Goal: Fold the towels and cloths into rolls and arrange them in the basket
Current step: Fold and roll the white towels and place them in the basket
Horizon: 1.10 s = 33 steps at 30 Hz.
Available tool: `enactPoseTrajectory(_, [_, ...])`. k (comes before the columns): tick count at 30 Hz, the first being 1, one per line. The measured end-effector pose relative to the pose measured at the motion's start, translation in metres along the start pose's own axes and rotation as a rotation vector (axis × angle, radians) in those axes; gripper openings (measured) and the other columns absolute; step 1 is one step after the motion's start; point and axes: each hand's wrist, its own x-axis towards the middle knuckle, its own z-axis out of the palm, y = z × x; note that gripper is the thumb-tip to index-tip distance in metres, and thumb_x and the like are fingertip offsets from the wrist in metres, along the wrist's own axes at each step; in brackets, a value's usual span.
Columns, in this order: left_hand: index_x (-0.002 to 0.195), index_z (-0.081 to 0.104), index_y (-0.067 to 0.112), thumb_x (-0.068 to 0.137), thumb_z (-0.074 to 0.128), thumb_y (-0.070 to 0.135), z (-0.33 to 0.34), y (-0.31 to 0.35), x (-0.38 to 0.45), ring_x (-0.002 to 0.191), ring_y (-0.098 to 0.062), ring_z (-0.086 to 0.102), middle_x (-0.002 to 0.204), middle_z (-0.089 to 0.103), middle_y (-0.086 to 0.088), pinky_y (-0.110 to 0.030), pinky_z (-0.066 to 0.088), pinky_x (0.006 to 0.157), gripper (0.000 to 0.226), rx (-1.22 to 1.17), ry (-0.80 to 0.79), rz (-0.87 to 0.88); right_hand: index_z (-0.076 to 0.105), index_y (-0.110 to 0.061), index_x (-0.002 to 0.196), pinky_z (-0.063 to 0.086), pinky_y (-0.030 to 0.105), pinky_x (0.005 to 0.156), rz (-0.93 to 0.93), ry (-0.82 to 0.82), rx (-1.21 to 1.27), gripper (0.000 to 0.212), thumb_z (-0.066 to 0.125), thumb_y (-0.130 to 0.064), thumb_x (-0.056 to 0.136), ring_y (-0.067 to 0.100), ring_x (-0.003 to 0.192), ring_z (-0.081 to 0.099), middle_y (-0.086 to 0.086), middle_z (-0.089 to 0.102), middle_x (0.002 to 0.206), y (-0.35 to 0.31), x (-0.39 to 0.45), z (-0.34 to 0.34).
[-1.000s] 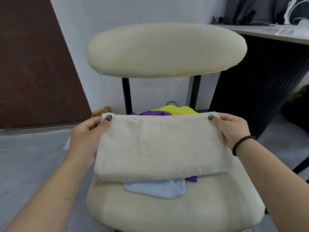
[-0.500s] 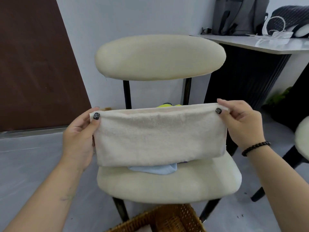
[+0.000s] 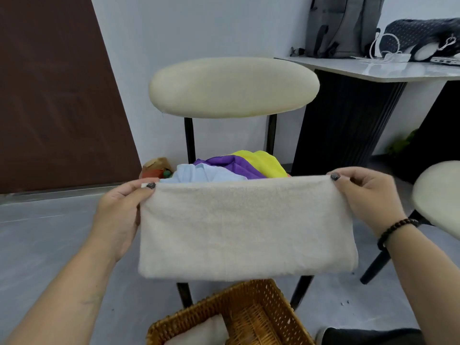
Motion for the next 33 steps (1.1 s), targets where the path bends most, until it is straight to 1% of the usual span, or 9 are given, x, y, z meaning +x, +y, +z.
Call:
enactPoseTrajectory(2, [0.092, 0.075, 0.016, 0.088, 0.06, 0.005, 0.0, -0.015, 0.009, 0.092, -0.02, 0.068, 0.097, 0.074, -0.004, -0.038, 0.053, 0.087, 0.019, 0.213, 0.012, -0.02, 0.072, -0.019, 0.078, 0.055, 0.039, 0.067, 0.115, -0.097, -0.081, 0.019, 0.06, -0.013, 0.091, 0.022, 0.072, 0.061, 0.006, 0.07, 0.08, 0.013, 0.007, 0.008])
enactPoseTrajectory(5, [0.084, 0.073, 0.024, 0.088, 0.062, 0.007, 0.009, -0.03, 0.018, 0.092, -0.018, 0.065, 0.096, 0.072, 0.001, -0.037, 0.051, 0.087, 0.021, 0.421, -0.001, -0.041, 0.072, -0.021, 0.076, 0.056, 0.042, 0.07, 0.192, -0.124, -0.172, 0.021, 0.059, -0.011, 0.089, 0.024, 0.071, 0.059, 0.009, 0.07, 0.081, 0.037, 0.02, 0.024])
enactPoseTrajectory(14, [0.09, 0.072, 0.026, 0.09, 0.06, 0.009, 0.025, -0.04, 0.059, 0.075, -0.01, 0.057, 0.086, 0.068, 0.002, -0.023, 0.043, 0.067, 0.02, 0.459, 0.089, 0.056, 0.075, -0.02, 0.086, 0.049, 0.025, 0.073, 0.128, 0.093, -0.107, 0.018, 0.059, -0.01, 0.087, 0.01, 0.08, 0.059, -0.009, 0.067, 0.084, 0.048, 0.061, 0.064])
enactPoseTrajectory(19, [0.093, 0.066, 0.021, 0.089, 0.063, 0.019, 0.025, -0.061, 0.071, 0.093, -0.024, 0.062, 0.093, 0.066, 0.0, -0.032, 0.044, 0.077, 0.005, 0.705, 0.14, 0.044, 0.074, -0.018, 0.083, 0.04, 0.017, 0.067, 0.159, 0.07, -0.181, 0.016, 0.06, -0.01, 0.085, 0.011, 0.082, 0.059, -0.003, 0.068, 0.084, 0.061, 0.068, 0.087])
enactPoseTrajectory(21, [0.103, 0.061, 0.011, 0.086, 0.062, 0.007, 0.028, -0.066, 0.066, 0.102, -0.032, 0.056, 0.107, 0.059, -0.011, -0.037, 0.043, 0.085, 0.018, 0.918, 0.176, 0.209, 0.073, -0.016, 0.085, 0.04, 0.019, 0.069, 0.16, 0.032, -0.241, 0.015, 0.06, -0.01, 0.086, 0.016, 0.087, 0.06, 0.002, 0.068, 0.09, 0.069, 0.068, 0.093])
enactPoseTrajectory(23, [0.109, 0.059, 0.007, 0.079, 0.061, -0.002, 0.038, -0.066, 0.058, 0.106, -0.037, 0.051, 0.116, 0.052, -0.016, -0.047, 0.045, 0.087, 0.032, 1.08, 0.154, 0.478, 0.072, -0.013, 0.094, 0.043, 0.028, 0.08, 0.063, -0.01, -0.408, 0.016, 0.059, -0.009, 0.086, 0.024, 0.099, 0.057, 0.007, 0.065, 0.102, 0.075, 0.069, 0.1])
enactPoseTrajectory(26, [0.114, 0.061, 0.008, 0.085, 0.052, 0.013, 0.063, -0.069, 0.042, 0.113, -0.032, 0.054, 0.126, 0.055, -0.012, -0.045, 0.047, 0.092, 0.031, 1.075, -0.086, 0.645, 0.07, -0.008, 0.099, 0.044, 0.043, 0.085, -0.299, 0.009, -0.507, 0.022, 0.061, 0.0, 0.08, 0.034, 0.102, 0.055, 0.011, 0.062, 0.107, 0.065, 0.065, 0.115])
enactPoseTrajectory(29, [0.119, 0.064, 0.007, 0.087, 0.037, 0.025, 0.084, -0.087, 0.029, 0.118, -0.03, 0.058, 0.132, 0.058, -0.013, -0.041, 0.048, 0.095, 0.045, 1.156, -0.384, 0.708, 0.071, -0.008, 0.095, 0.044, 0.035, 0.078, -0.631, -0.132, -0.421, 0.023, 0.058, -0.001, 0.078, 0.028, 0.091, 0.06, 0.007, 0.068, 0.095, 0.047, 0.046, 0.137])
enactPoseTrajectory(33, [0.113, 0.067, 0.01, 0.086, 0.039, 0.022, 0.093, -0.089, 0.043, 0.101, -0.029, 0.065, 0.114, 0.066, -0.007, -0.038, 0.051, 0.08, 0.041, 1.224, -0.353, 0.753, 0.071, -0.011, 0.101, 0.047, 0.041, 0.08, -0.584, -0.345, -0.531, 0.026, 0.057, -0.016, 0.078, 0.032, 0.094, 0.063, 0.005, 0.068, 0.097, 0.054, 0.031, 0.156])
